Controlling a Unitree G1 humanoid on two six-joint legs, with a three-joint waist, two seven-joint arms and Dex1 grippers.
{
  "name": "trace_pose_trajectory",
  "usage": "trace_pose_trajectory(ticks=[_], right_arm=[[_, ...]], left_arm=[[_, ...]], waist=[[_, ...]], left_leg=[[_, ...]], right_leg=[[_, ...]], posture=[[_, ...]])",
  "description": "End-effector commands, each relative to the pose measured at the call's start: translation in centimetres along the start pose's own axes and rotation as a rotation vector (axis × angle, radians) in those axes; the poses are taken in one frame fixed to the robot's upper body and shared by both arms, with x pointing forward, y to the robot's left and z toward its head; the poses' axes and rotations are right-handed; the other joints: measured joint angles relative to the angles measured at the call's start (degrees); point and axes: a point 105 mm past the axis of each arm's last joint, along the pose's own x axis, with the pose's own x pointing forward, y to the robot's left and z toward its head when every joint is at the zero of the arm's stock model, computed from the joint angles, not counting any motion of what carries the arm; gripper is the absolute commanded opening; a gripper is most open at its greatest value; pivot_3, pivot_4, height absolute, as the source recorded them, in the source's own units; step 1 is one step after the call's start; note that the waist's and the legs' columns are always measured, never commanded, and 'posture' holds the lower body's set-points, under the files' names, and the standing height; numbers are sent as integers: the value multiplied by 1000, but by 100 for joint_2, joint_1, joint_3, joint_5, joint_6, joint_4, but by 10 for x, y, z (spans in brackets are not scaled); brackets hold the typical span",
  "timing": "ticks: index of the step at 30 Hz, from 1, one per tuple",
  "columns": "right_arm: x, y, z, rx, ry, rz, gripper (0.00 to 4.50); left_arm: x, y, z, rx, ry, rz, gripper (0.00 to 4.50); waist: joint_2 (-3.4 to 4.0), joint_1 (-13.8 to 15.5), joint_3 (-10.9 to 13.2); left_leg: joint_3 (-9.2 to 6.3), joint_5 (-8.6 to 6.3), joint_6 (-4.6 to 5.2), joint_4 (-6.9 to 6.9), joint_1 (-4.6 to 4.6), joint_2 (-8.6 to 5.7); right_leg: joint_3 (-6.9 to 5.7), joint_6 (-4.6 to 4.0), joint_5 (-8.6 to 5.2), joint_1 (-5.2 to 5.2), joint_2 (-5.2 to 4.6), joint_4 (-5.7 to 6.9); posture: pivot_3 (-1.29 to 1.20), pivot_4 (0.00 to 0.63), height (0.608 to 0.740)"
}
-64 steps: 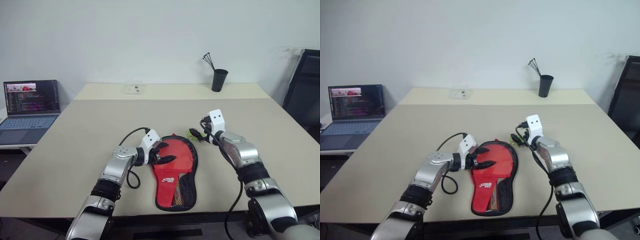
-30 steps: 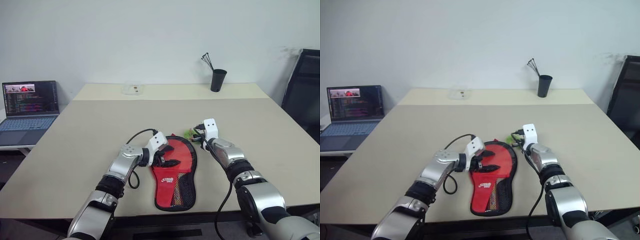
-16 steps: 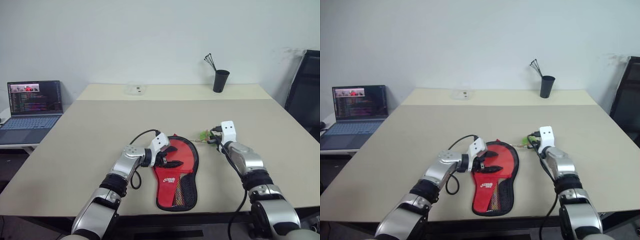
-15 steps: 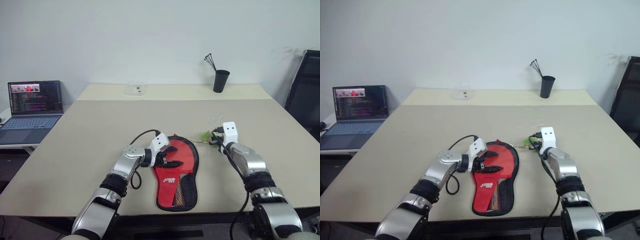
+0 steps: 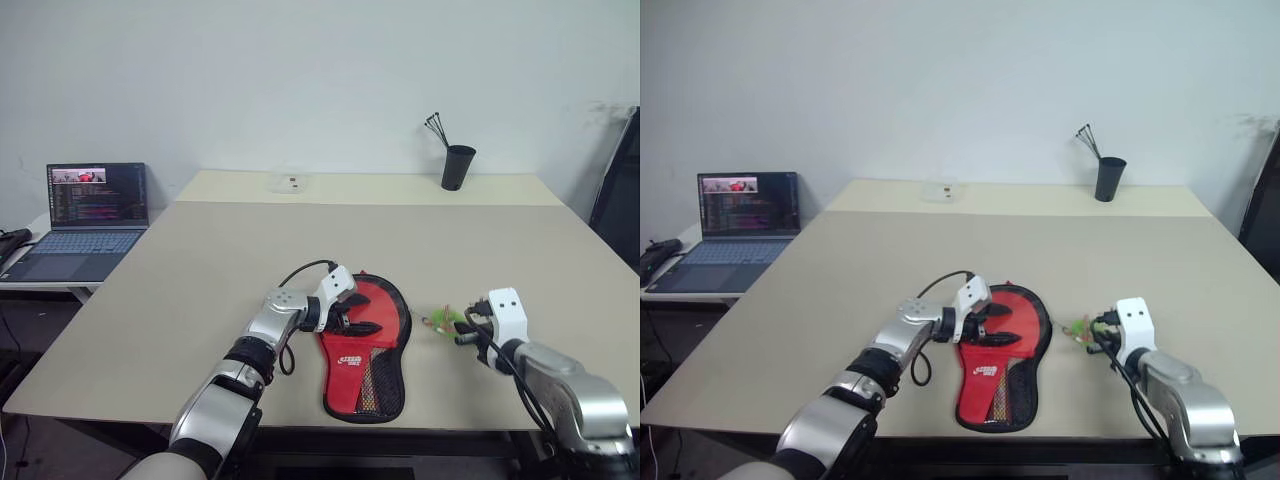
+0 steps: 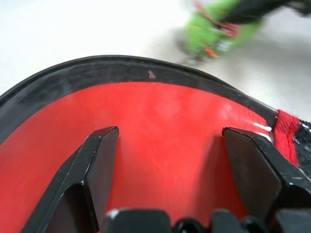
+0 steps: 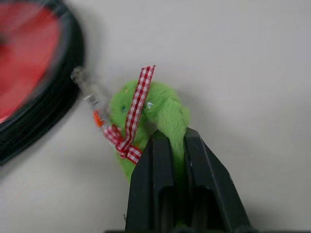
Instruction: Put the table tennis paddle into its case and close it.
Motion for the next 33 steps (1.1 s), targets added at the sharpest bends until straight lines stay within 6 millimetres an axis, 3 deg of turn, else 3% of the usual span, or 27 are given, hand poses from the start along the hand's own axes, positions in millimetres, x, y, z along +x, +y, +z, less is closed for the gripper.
trace_pose_trajectory(ticks=[1,10,17,30,33], right_arm=[[-24,20,-9,-28,42,82,26],[-57,41,-31,-49,159,226,26],[-86,67,-53,-65,274,435,26],[-114,111,-67,-30,340,739,26],[-110,112,-68,-33,335,745,26]], left_arm=[[9,-11,-25,-39,91,-32,3714],[14,-12,-24,-30,97,-32,3714],[14,-11,-25,-31,97,-21,3714],[13,-10,-30,-36,100,0,3714],[13,-10,-30,-35,100,2,3714]], waist=[[-3,-5,-1],[-8,-3,-4],[-13,14,-8],[-35,-13,-13],[-41,-15,-15]], left_leg=[[-2,0,0,0,0,-2],[0,-1,0,-2,16,0],[-5,-13,14,-4,4,-5],[0,-18,17,-7,45,0],[2,-18,16,-7,45,0]], right_leg=[[-3,0,0,3,0,-5],[-6,2,-1,18,-3,-12],[-8,22,-13,21,-14,-26],[-11,10,-24,43,-14,-22],[-10,21,-18,43,-15,-24]], posture=[[0,150,740],[0,150,740],[0,150,740],[0,150,740],[0,150,740]])
